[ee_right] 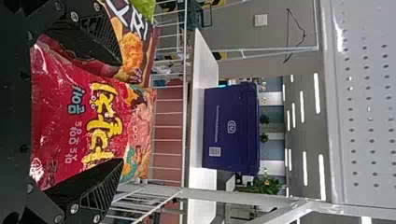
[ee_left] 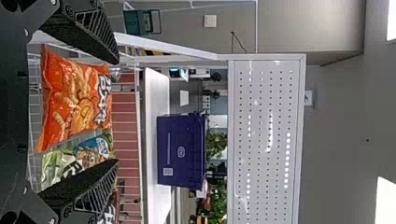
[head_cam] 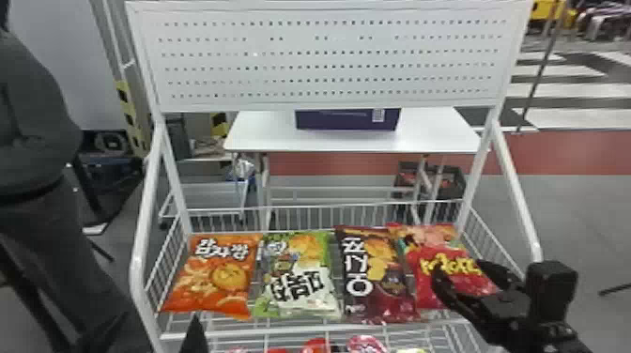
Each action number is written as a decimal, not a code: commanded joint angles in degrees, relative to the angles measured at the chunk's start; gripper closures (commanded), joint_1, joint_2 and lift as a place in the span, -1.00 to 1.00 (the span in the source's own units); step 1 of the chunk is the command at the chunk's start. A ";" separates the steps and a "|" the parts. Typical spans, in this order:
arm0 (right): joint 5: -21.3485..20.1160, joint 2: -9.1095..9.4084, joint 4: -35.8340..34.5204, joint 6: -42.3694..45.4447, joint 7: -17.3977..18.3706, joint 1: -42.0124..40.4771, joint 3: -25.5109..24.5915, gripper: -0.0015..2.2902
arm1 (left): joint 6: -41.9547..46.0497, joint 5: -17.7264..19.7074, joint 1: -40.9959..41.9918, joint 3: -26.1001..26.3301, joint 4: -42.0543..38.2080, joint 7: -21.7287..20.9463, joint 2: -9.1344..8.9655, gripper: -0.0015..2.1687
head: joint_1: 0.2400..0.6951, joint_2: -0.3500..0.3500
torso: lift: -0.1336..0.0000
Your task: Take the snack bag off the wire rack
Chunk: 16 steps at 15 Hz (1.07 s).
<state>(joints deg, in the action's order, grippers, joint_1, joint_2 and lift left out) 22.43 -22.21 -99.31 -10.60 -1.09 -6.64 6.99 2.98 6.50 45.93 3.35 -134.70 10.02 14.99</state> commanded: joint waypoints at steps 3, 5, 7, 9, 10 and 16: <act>0.42 0.24 7.11 0.62 -0.41 3.65 0.48 -0.85 | -0.65 0.18 -0.32 -0.36 0.14 0.00 0.13 -0.87 | 0.14 0.00 | 1.00; -0.02 0.24 8.25 0.62 -0.32 4.09 0.48 -0.85 | -1.18 0.18 -0.67 -0.27 0.22 0.00 0.13 -0.87 | 0.14 0.00 | 1.00; -0.19 0.24 9.66 -0.43 -0.41 4.88 0.57 -0.85 | -1.36 0.18 -0.76 -0.27 0.22 0.00 0.13 -0.87 | 0.14 0.00 | 1.00; -0.28 0.24 10.98 -1.13 -0.41 5.85 1.27 -0.84 | -1.53 0.18 -0.85 -0.27 0.22 0.00 0.13 -0.87 | 0.14 0.00 | 1.00; -0.37 0.24 11.33 -1.13 -0.49 6.02 1.45 -0.83 | -1.53 0.18 -0.85 -0.27 0.22 0.00 0.13 -0.87 | 0.14 0.00 | 1.00; -0.46 0.24 11.33 -5.71 -2.87 6.46 1.36 0.53 | -1.36 0.35 -0.93 -0.18 0.40 0.00 0.04 -0.87 | 0.14 0.00 | 1.00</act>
<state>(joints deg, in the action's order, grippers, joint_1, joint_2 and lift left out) 21.88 -21.96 -87.71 -15.00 -3.78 -0.11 8.55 1.61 6.81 45.04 3.15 -134.35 10.02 15.05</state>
